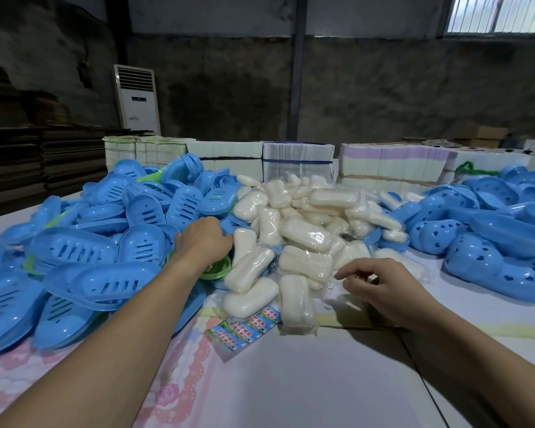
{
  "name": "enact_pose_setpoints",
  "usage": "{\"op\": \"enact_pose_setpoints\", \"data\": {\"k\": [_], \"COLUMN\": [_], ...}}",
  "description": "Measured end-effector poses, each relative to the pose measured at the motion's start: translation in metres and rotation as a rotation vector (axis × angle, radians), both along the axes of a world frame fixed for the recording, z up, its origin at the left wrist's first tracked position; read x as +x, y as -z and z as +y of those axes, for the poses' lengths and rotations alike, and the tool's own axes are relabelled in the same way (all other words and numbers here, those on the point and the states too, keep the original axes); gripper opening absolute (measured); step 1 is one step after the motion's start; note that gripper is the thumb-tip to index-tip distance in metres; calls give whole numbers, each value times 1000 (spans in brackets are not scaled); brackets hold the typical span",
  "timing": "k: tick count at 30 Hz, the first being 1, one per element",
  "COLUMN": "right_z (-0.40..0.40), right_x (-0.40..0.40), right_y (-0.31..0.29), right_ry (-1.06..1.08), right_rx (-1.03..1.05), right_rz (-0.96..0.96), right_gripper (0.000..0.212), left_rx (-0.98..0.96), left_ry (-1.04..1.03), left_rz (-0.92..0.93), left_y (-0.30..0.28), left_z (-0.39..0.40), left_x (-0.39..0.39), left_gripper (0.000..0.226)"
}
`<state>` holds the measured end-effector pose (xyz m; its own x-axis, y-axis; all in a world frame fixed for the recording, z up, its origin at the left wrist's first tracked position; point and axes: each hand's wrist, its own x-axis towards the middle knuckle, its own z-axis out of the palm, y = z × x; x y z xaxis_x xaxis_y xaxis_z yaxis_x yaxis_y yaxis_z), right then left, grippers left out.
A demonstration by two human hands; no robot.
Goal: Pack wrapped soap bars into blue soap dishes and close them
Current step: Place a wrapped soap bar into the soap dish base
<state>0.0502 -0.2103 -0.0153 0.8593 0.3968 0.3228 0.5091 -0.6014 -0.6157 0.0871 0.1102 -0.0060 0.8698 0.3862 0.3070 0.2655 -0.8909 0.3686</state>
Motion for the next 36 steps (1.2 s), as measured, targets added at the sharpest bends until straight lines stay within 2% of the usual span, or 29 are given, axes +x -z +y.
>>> {"op": "enact_pose_setpoints", "data": {"k": [4, 7, 13, 18, 23, 26, 29, 33, 36], "right_z": [1, 2, 3, 2, 2, 2, 2, 2, 1], "right_x": [-1, -2, -2, -3, -2, -1, -1, -1, -1], "right_y": [-1, -1, -1, 0, 0, 0, 0, 1, 1], "right_ry": [3, 4, 9, 14, 16, 14, 20, 16, 17], "right_rx": [10, 10, 41, 56, 48, 49, 49, 47, 58], "right_rz": [10, 16, 28, 32, 26, 28, 29, 38, 46], "right_gripper": [25, 24, 25, 26, 26, 26, 26, 25, 25], "left_rx": [-48, -154, -362, -292, -331, -304, -359, -416, -541], "left_ry": [6, 34, 142, 104, 102, 77, 84, 122, 141], "left_rz": [-41, -48, -152, -114, -61, -6, 30, 9, -35], "left_y": [1, 0, -11, -14, -13, -16, -15, -14, -13], "left_z": [-2, -1, -14, -18, -15, -17, -15, -17, -17], "left_x": [-2, -1, 2, 4, 5, 7, 9, 12, 12], "left_gripper": [31, 37, 18, 53, 44, 48, 56, 48, 45]}}
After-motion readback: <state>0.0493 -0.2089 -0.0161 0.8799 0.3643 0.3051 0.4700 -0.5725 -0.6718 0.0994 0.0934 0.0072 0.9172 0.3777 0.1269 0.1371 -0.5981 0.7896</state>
